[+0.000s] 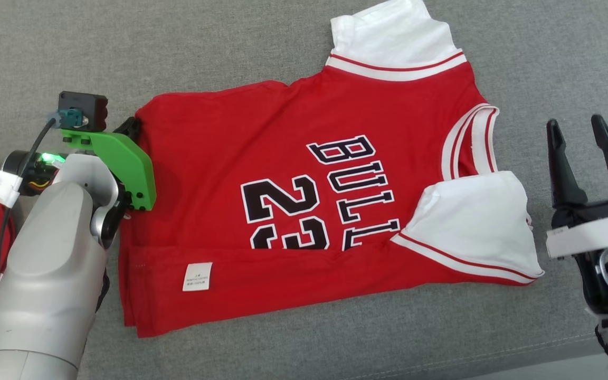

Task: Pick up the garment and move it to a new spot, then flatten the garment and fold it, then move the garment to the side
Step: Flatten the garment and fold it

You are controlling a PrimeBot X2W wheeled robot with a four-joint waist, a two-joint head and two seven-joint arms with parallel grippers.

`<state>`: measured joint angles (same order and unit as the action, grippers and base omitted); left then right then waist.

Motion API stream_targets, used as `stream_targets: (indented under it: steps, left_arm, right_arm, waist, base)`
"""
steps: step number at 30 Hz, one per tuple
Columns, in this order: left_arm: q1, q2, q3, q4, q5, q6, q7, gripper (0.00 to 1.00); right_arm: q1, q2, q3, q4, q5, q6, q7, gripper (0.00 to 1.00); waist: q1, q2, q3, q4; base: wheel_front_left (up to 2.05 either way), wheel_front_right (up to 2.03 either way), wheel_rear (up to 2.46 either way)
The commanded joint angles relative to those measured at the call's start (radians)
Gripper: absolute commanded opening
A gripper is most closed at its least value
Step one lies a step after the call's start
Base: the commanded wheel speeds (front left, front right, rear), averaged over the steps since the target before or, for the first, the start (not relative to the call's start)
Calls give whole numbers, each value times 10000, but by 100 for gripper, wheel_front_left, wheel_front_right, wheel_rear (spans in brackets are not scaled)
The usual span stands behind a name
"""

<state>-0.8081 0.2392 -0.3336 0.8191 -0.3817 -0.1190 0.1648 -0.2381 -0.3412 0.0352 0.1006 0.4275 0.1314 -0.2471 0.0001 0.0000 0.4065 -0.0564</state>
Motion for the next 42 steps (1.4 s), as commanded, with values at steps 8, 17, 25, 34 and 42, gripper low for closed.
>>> stream_targets:
  steps: [8,17,25,34,42]
  left_arm:
    - [-607,-119,79,-15,51,424,-889,0]
    - [-1177,-693,-200,-507,92,479,-1219,0]
    - [-1575,-1092,-414,-757,103,545,-1517,0]
    - [-1704,-1239,-554,-644,26,597,-1701,0]
    - [-1728,-1167,-605,-448,-73,528,-1795,0]
  right_arm:
    - [-2553,-775,710,1695,569,-15,-46,100]
    - [-5287,-1502,2249,4113,1560,-15,508,100]
    - [-7571,-1737,3967,5840,2344,-15,1566,100]
    - [-9318,-1621,5286,7445,3093,-15,2872,100]
    - [-9931,-1820,6167,7643,3779,-15,3297,0]
  waist:
    - [-1,0,192,379]
    - [-1,0,1086,1318]
    - [-1,0,1866,1942]
    - [-1,0,2142,2108]
    - [-1,0,2016,2031]
  base:
    - [0,0,0]
    - [0,0,0]
    - [0,0,0]
    - [0,0,0]
    - [0,0,0]
